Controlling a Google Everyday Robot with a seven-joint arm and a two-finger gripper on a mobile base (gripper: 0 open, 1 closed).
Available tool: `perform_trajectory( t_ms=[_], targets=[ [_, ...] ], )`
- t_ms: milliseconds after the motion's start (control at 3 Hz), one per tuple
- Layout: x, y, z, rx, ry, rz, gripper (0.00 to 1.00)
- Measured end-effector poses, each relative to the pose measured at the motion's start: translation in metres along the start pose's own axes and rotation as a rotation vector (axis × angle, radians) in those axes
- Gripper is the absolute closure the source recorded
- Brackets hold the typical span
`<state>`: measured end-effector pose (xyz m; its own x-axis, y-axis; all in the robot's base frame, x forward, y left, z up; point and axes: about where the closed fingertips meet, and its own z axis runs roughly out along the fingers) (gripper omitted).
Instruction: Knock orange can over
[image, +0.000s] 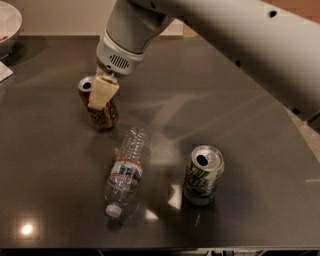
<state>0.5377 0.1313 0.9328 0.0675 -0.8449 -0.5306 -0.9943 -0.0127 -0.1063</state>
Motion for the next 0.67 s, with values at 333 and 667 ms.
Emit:
perform_trajectory(
  t_ms=[333,667],
  targets=[
    [0.025,-0.034,-0.021,0.048,0.066,0.000,1.00],
    [0.053,-0.056,-0.037,0.079,0.162,0.000,1.00]
  ],
)
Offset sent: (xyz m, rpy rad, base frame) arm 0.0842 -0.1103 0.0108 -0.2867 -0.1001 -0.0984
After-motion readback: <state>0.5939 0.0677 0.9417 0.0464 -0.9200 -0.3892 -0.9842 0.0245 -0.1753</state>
